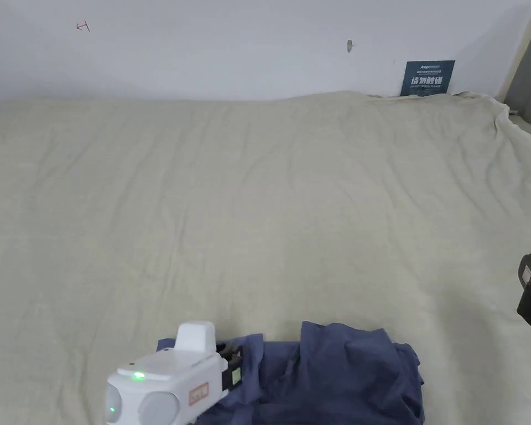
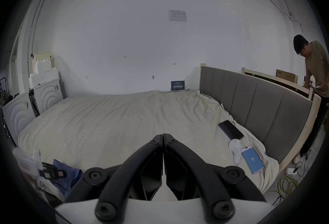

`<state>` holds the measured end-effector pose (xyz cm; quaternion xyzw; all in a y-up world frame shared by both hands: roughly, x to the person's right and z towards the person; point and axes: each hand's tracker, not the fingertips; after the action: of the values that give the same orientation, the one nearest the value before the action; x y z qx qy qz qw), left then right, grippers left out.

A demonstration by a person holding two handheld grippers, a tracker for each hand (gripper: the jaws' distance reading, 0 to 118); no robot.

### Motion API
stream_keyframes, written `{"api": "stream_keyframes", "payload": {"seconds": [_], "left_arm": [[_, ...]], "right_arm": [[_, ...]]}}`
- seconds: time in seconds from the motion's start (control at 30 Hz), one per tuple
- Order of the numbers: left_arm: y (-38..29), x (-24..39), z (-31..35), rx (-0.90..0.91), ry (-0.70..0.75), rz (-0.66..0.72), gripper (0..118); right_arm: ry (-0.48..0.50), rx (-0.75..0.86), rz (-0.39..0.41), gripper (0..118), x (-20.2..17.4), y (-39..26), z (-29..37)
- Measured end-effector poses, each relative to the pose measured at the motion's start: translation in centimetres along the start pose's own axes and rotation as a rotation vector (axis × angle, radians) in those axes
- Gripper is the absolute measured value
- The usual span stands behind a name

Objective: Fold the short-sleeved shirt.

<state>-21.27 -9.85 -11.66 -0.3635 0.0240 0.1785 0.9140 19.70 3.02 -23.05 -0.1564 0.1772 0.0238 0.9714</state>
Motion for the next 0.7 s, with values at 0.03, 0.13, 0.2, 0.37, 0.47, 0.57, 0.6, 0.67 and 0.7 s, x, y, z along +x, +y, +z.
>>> {"api": "stream_keyframes", "payload": {"seconds": [0.03, 0.13, 0.2, 0.37, 0.47, 0.57, 0.6, 0.67, 0.7], "left_arm": [[0.8, -0.7, 1.0, -0.001, -0.028, 0.006, 0], [2.9, -3.1, 3.2, -0.051, -0.109, 0.035, 0], [3.6, -5.0, 4.1, -0.071, -0.117, 0.071, 2], [3.6, -9.4, 4.9, -0.152, -0.107, 0.162, 62], [2.7, -11.9, 4.3, -0.187, -0.083, 0.208, 91], [1.3, -14.4, 2.9, -0.209, -0.067, 0.257, 93], [0.9, -14.9, 2.4, -0.214, -0.054, 0.279, 93], [0.2, -15.6, 1.7, -0.234, -0.041, 0.306, 93], [-0.1, -16.0, 1.2, -0.243, -0.040, 0.317, 93]], "right_arm": [[0.001, 0.002, 0.001, 0, -0.1, 0.1, 0.0], [0.006, 0.008, 0.005, 0, -0.4, 0.4, 0.0], [0.007, 0.010, 0.007, 0, -0.6, 0.4, 0.0], [0.011, 0.006, 0.008, 0, -1.0, 0.3, -0.2], [0.016, 0.000, 0.012, 0, -1.2, 0.2, -0.3], [0.018, -0.007, 0.015, 0, -1.5, 0.0, -0.4], [0.019, -0.008, 0.016, 0, -1.5, 0.0, -0.5], [0.020, -0.012, 0.016, 0, -1.6, 0.0, -0.6], [0.021, -0.013, 0.018, 0, -1.7, 0.0, -0.6]]}}
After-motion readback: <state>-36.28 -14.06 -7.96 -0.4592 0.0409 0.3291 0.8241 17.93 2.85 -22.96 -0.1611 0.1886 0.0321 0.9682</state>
